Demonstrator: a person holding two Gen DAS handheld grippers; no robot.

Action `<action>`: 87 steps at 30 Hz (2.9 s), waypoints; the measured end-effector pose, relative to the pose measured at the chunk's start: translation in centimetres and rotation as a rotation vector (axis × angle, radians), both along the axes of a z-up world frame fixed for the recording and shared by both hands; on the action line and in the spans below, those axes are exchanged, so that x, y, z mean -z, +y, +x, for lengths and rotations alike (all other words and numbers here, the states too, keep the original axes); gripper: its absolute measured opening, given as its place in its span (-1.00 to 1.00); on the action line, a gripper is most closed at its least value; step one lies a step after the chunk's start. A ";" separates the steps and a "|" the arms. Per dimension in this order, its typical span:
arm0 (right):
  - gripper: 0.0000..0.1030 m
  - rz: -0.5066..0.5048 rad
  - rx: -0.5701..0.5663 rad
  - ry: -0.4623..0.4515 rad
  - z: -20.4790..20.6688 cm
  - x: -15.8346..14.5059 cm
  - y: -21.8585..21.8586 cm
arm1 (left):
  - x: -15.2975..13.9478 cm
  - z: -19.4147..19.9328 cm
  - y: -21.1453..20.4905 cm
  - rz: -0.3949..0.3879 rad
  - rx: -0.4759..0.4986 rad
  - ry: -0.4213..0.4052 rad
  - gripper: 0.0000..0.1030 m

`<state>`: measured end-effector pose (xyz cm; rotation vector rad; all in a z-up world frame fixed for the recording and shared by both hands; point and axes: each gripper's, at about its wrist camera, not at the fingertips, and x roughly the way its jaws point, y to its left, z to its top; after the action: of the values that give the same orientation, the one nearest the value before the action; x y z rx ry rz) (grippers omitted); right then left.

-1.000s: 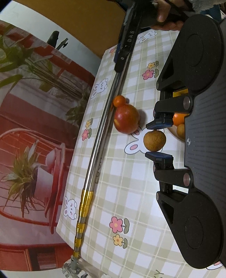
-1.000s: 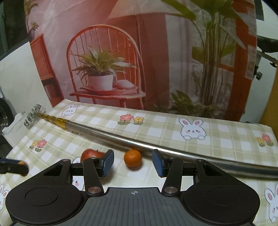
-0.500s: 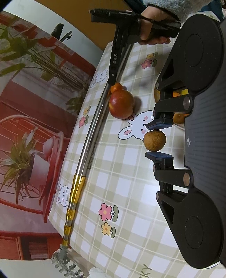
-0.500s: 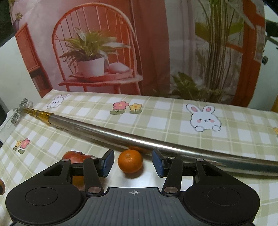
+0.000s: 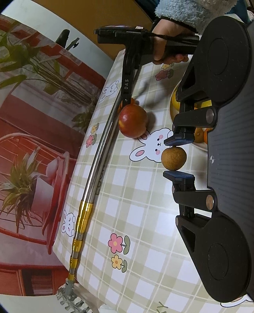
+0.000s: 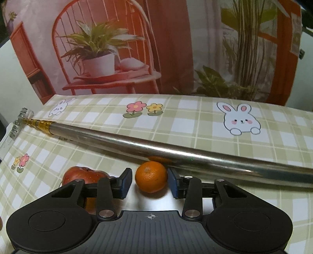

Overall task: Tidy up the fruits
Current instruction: 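Grasp the tangerine with the right tool while the left tool holds the brown fruit, then release the brown fruit into the plate with the left tool while the right tool releases the tangerine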

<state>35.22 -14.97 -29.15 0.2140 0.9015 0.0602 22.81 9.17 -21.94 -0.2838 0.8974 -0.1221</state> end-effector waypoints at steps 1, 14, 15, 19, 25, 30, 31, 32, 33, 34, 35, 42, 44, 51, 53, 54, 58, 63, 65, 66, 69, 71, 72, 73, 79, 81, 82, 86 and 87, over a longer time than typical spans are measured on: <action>-0.34 0.005 0.003 0.006 0.0 0.1 0.0 | 0.0 -0.1 -0.1 -0.001 0.001 0.001 -0.44; -0.36 0.063 0.036 -0.045 -3.7 -2.6 -0.6 | -0.6 -0.7 -0.7 -0.003 0.026 -0.018 -0.44; -0.36 0.070 0.037 -0.051 -4.3 -2.9 -0.6 | -0.7 -0.8 -0.8 -0.003 0.031 -0.021 -0.44; -0.36 0.090 0.035 -0.088 -7.0 -4.6 -0.5 | -1.0 -1.3 -1.5 0.000 0.051 -0.026 -0.44; -0.36 0.103 0.039 -0.166 -11.7 -7.1 -0.1 | -1.1 -2.0 -2.7 0.010 0.088 -0.034 -0.44; -0.36 0.121 0.061 -0.198 -15.7 -8.1 0.3 | -1.0 -2.8 -3.8 0.023 0.126 -0.043 -0.44; -0.36 0.117 0.061 -0.201 -16.4 -8.1 0.4 | -0.9 -3.0 -4.0 0.025 0.135 -0.043 -0.44; -0.36 0.111 0.058 -0.203 -17.0 -8.2 0.6 | -0.9 -3.2 -4.2 0.026 0.144 -0.043 -0.44; -0.36 0.106 0.056 -0.204 -17.6 -8.2 0.8 | -0.8 -3.3 -4.4 0.029 0.153 -0.043 -0.44; -0.36 0.108 0.052 -0.198 -18.0 -8.1 1.0 | -0.7 -3.5 -4.6 0.032 0.162 -0.041 -0.44; -0.36 0.114 0.050 -0.192 -18.4 -8.0 1.2 | -0.7 -3.7 -4.8 0.036 0.170 -0.038 -0.44; -0.36 0.115 0.023 -0.164 -20.1 -7.3 2.6 | 0.0 -4.9 -6.5 0.063 0.237 -0.015 -0.44; -0.36 0.109 0.012 -0.164 -20.5 -7.2 3.1 | 0.4 -5.2 -7.0 0.075 0.253 0.000 -0.44; -0.36 0.102 -0.026 -0.153 -21.0 -7.1 3.9 | 1.5 -5.6 -7.8 0.122 0.275 0.022 -0.44; -0.35 0.102 -0.025 -0.151 -20.9 -7.1 3.8 | 1.6 -5.7 -8.0 0.132 0.276 0.023 -0.44; -0.35 0.104 -0.025 -0.149 -20.9 -7.1 3.8 | 1.6 -5.7 -8.0 0.135 0.277 0.025 -0.44; -0.35 0.105 -0.027 -0.146 -20.8 -7.1 3.7 | 1.8 -5.7 -8.2 0.150 0.281 0.034 -0.44; -0.35 0.098 -0.040 -0.140 -20.6 -7.0 3.9 | 2.2 -5.6 -8.3 0.152 0.283 0.046 -0.44; -0.35 0.096 -0.042 -0.137 -20.5 -7.0 4.0 | 2.2 -5.7 -8.3 0.156 0.289 0.043 -0.44; -0.35 0.096 -0.043 -0.135 -20.5 -7.0 4.0 | 2.2 -5.7 -8.4 0.157 0.291 0.042 -0.44; -0.35 0.093 -0.047 -0.131 -20.3 -7.0 4.2 | 2.2 -5.7 -8.4 0.156 0.293 0.041 -0.44; -0.35 0.090 -0.050 -0.126 -20.3 -7.0 4.2 | 2.2 -5.7 -8.3 0.155 0.294 0.041 -0.44; -0.35 0.089 -0.050 -0.125 -20.2 -6.9 4.3 | 2.2 -5.7 -8.4 0.155 0.294 0.040 -0.44; -0.35 0.089 -0.051 -0.124 -20.2 -6.9 4.3 | 2.2 -5.7 -8.4 0.156 0.295 0.040 -0.44; -0.35 0.087 -0.056 -0.118 -20.2 -6.9 4.3 | 2.2 -5.7 -8.4 0.155 0.292 0.039 -0.44; -0.35 0.087 -0.058 -0.115 -20.2 -6.8 4.3 | 2.2 -5.6 -8.4 0.153 0.290 0.040 -0.44; -0.35 0.087 -0.060 -0.114 -20.2 -6.8 4.4 | 2.3 -5.6 -8.4 0.151 0.289 0.040 -0.44; -0.35 0.086 -0.068 -0.105 -20.3 -6.8 4.5 | 2.2 -5.6 -8.3 0.150 0.287 0.039 -0.44; -0.35 0.086 -0.072 -0.102 -20.3 -6.7 4.6 | 2.2 -5.6 -8.3 0.149 0.287 0.039 -0.44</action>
<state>14.94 -10.41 -22.42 0.2563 0.8056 0.1754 17.17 0.86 -24.19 -0.0169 0.9774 -0.3142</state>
